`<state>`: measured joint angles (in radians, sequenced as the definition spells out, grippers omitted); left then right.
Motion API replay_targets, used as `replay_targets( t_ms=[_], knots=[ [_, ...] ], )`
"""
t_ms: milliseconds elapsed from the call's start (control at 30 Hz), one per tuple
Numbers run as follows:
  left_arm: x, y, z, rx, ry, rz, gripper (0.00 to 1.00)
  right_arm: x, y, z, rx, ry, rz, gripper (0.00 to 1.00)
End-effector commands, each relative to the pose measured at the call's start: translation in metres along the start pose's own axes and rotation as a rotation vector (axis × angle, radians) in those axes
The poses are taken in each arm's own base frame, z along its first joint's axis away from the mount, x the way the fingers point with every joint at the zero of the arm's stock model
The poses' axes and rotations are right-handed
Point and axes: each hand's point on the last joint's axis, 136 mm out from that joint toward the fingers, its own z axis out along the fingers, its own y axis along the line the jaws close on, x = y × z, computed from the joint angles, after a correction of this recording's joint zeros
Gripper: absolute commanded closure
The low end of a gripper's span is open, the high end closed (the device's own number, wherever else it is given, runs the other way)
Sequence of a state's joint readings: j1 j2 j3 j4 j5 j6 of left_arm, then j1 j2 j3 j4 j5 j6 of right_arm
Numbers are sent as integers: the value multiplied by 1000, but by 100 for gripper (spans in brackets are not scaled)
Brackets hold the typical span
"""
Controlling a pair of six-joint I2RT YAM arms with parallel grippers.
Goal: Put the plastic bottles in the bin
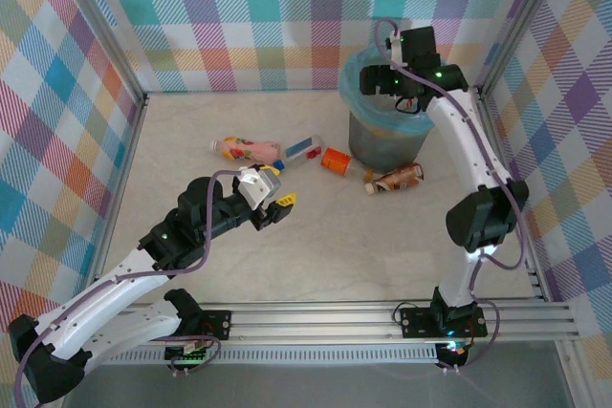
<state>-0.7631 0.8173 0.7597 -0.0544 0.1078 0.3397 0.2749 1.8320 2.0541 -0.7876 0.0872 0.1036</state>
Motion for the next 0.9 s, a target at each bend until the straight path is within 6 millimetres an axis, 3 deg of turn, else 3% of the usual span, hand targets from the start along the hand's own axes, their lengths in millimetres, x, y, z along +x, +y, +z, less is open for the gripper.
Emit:
replay_targets(
  t_ms=[0, 233, 333, 467, 600, 733, 867],
  knots=[
    [2, 5, 0, -22, 10, -22, 38, -32, 11, -44, -41, -118, 11, 4],
    [5, 6, 5, -24, 38, -30, 38, -38, 21, -85, -103, -159, 36, 7],
    [12, 4, 11, -12, 79, -34, 38, -30, 27, -109, -150, -171, 58, 9],
    [24, 14, 23, -58, 141, -48, 37, -6, 35, -140, -223, -210, 83, 12],
    [40, 40, 44, -156, 253, -87, 34, 23, 45, -161, -311, -218, 116, 15],
    [57, 68, 71, -195, 365, -151, 33, 53, 58, -170, -393, -183, 130, 16],
    [95, 94, 99, -173, 498, -265, 33, 78, 62, -172, -427, -144, 133, 16]
  ],
)
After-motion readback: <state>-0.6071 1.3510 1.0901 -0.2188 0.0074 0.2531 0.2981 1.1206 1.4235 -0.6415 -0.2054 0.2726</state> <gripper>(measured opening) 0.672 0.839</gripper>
